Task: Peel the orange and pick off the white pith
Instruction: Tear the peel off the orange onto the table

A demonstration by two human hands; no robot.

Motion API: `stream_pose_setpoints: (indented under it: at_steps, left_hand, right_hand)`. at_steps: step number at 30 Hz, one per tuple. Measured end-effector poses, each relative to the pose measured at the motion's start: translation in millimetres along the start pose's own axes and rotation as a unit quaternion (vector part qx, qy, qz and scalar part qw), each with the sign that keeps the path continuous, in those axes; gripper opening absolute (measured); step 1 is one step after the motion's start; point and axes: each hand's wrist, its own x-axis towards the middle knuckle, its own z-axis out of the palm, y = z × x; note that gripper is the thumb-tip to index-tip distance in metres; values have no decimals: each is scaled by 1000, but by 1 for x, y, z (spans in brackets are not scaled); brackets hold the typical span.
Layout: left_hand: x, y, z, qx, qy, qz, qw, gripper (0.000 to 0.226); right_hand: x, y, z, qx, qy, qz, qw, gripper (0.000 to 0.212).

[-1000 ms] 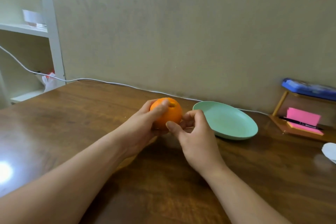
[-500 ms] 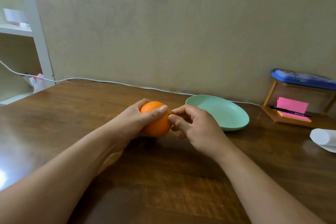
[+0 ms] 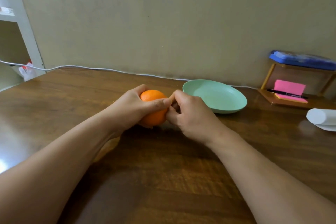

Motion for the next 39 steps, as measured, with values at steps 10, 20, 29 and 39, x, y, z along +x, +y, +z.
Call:
stream_pose_setpoints:
  at_steps: [10,20,29,39]
  left_hand:
    - [-7,7,-4,-35,-24,-50,998,74]
    - [-9,9,7,23,23,-22,999,77]
    - [-7,6,-1,-67,-16,-65,996,87]
    - [-7,7,-4,-76,-15,-68,995,85]
  right_hand:
    - [1,10,-4,175,-52,49,982,10]
    - [1,4,4,23,15,13,1000,14]
    - [4,12,1,183,-5,47,982,9]
    - [-1,12,-5,211,-38,71,974,15]
